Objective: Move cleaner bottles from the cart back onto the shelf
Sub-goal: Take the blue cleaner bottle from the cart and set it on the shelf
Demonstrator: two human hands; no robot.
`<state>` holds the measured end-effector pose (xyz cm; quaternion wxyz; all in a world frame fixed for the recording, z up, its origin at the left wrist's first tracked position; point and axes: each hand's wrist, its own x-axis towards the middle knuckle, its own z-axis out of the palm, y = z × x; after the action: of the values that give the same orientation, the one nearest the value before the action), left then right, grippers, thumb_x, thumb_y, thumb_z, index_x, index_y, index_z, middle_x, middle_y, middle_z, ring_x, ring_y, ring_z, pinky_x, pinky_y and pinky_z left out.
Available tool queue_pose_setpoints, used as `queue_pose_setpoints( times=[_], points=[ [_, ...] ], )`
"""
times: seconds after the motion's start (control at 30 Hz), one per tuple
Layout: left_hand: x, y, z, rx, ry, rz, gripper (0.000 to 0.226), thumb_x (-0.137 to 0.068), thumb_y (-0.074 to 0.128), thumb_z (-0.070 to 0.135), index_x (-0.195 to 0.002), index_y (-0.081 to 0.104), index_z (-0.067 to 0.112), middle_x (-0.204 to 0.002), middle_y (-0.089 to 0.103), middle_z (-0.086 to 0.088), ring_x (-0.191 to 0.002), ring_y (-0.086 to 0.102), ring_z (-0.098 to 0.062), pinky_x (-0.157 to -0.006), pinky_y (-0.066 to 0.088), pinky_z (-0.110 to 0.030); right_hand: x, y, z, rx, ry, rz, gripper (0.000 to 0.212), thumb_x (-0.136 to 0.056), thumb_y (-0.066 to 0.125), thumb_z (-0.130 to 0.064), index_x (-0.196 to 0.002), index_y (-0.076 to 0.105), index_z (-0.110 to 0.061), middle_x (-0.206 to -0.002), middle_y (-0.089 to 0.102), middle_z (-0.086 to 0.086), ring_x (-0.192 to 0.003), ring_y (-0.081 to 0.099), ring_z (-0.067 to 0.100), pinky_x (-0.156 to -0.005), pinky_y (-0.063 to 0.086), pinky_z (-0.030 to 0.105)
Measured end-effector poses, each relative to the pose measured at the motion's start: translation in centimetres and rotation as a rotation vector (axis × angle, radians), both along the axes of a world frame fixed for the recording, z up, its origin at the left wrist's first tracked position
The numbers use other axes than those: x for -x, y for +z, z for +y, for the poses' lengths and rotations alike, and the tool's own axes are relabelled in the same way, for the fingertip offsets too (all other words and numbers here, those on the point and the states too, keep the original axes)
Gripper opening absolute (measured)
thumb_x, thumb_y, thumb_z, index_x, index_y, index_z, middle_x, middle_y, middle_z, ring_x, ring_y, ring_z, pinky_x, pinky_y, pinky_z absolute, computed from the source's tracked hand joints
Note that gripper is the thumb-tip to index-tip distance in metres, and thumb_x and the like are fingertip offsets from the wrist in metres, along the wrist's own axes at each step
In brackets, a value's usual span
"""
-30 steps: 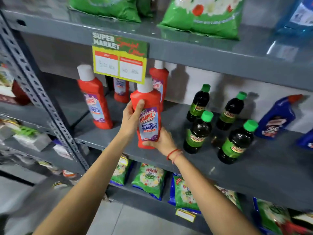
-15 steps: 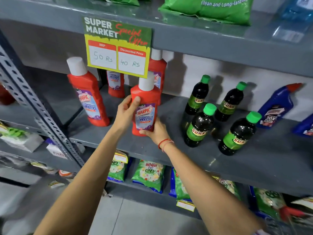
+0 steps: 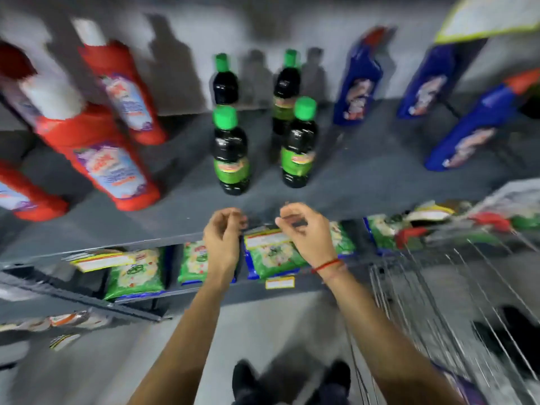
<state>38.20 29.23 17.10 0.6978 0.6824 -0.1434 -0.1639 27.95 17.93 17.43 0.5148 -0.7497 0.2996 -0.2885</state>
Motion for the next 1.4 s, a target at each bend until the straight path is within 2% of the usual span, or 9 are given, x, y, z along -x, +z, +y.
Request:
queue_pose_setpoints(
  times=[0.17, 0.37, 0.47, 0.6, 0.7, 0.83, 0.9, 1.07, 1.4],
  points=[
    [9.8, -1.4, -9.9, -0.144, -0.550, -0.091, 0.011, -0.090, 0.050, 0.006, -0.087, 0.060, 0.010, -0.075, 0.062, 0.000, -0.064, 0.059, 0.006, -0.067, 0.047, -0.009, 13.2, -2.1, -6.0, -0.082, -0.333, -0.022, 0.011, -0.076, 0.067, 0.000, -0.086, 0.063, -0.004, -0.070, 0.064, -0.018, -0.064, 0.058, -0.013, -0.062, 0.043, 0.003],
    [23.1, -4.7, -18.5, -0.294, -1.031, -0.305, 0.013, -0.085, 0.057, 0.003, -0.091, 0.064, -0.006, -0.082, 0.060, -0.003, -0.064, 0.053, 0.021, -0.064, 0.038, 0.001, 30.4, -8.5, -10.5, -0.192, -0.843, 0.143, 0.025, -0.074, 0.067, 0.000, -0.069, 0.056, -0.022, -0.072, 0.058, 0.005, -0.059, 0.056, -0.012, -0.060, 0.044, 0.016],
    [27.9, -7.2, -21.6, -0.389, -1.152, -0.307, 0.027, -0.080, 0.059, 0.022, -0.094, 0.065, 0.000, -0.080, 0.065, -0.012, -0.065, 0.058, 0.008, -0.068, 0.044, -0.010, 36.2, -13.4, -10.9, -0.404, -0.975, 0.269, 0.005, -0.076, 0.067, -0.005, -0.080, 0.066, -0.005, -0.073, 0.059, 0.008, -0.064, 0.054, 0.013, -0.061, 0.043, 0.026],
    [35.9, -11.9, -25.1, -0.603, -1.474, -0.478, 0.027, -0.080, 0.060, 0.024, -0.098, 0.064, 0.004, -0.095, 0.071, -0.018, -0.088, 0.066, -0.029, -0.084, 0.053, -0.042, 43.6, -21.7, -8.6, -0.791, -1.081, 0.441, 0.022, -0.075, 0.067, -0.005, -0.096, 0.063, 0.001, -0.083, 0.055, 0.011, -0.080, 0.050, 0.021, -0.060, 0.042, 0.024],
    [41.2, -16.0, -25.6, -0.790, -1.731, -0.562, 0.022, -0.083, 0.061, 0.015, -0.103, 0.062, 0.006, -0.105, 0.068, -0.020, -0.097, 0.064, -0.031, -0.089, 0.051, -0.044, 46.0, -26.0, -6.1, -1.021, -1.191, 0.391, 0.034, -0.075, 0.070, -0.013, -0.106, 0.060, -0.002, -0.100, 0.064, 0.017, -0.086, 0.052, 0.021, -0.078, 0.048, 0.033],
    [45.4, -21.1, -25.1, -1.163, -2.027, -0.621, 0.038, -0.084, 0.063, 0.025, -0.115, 0.054, 0.007, -0.118, 0.060, -0.016, -0.108, 0.057, -0.031, -0.092, 0.045, -0.036, 47.1, -30.1, -4.7, -1.368, -1.434, 0.198, 0.056, -0.085, 0.059, -0.034, -0.118, 0.049, 0.010, -0.091, 0.060, 0.014, -0.081, 0.057, 0.030, -0.062, 0.038, 0.028],
    [46.2, -23.3, -25.4, -1.296, -2.040, -0.646, 0.046, -0.083, 0.063, 0.025, -0.123, 0.049, 0.006, -0.125, 0.058, -0.015, -0.111, 0.056, -0.031, -0.094, 0.044, -0.036, 47.3, -31.9, -4.9, -1.452, -1.489, 0.018, 0.062, -0.085, 0.053, -0.044, -0.117, 0.049, 0.009, -0.083, 0.060, 0.013, -0.070, 0.055, 0.028, -0.055, 0.041, 0.028],
    [46.0, -27.9, -25.5, -1.450, -1.957, -0.713, 0.058, -0.075, 0.073, 0.022, -0.124, 0.047, 0.003, -0.129, 0.052, -0.019, -0.120, 0.049, -0.032, -0.103, 0.037, -0.039, 47.2, -34.6, -5.7, -1.469, -1.577, -0.329, 0.058, -0.084, 0.055, -0.042, -0.121, 0.047, 0.002, -0.117, 0.059, 0.018, -0.084, 0.058, 0.027, -0.061, 0.048, 0.030],
    [45.0, -33.5, -23.8, -1.527, -1.918, -0.518, 0.135, -0.016, 0.085, 0.057, -0.133, 0.036, 0.012, -0.133, 0.045, -0.010, -0.124, 0.044, -0.031, -0.107, 0.039, -0.042, 46.5, -35.6, -7.3, -1.376, -1.477, -0.242, 0.043, -0.070, 0.072, -0.041, -0.093, 0.056, -0.008, -0.093, 0.067, 0.012, -0.086, 0.063, 0.028, -0.078, 0.056, 0.041]
  ],
)
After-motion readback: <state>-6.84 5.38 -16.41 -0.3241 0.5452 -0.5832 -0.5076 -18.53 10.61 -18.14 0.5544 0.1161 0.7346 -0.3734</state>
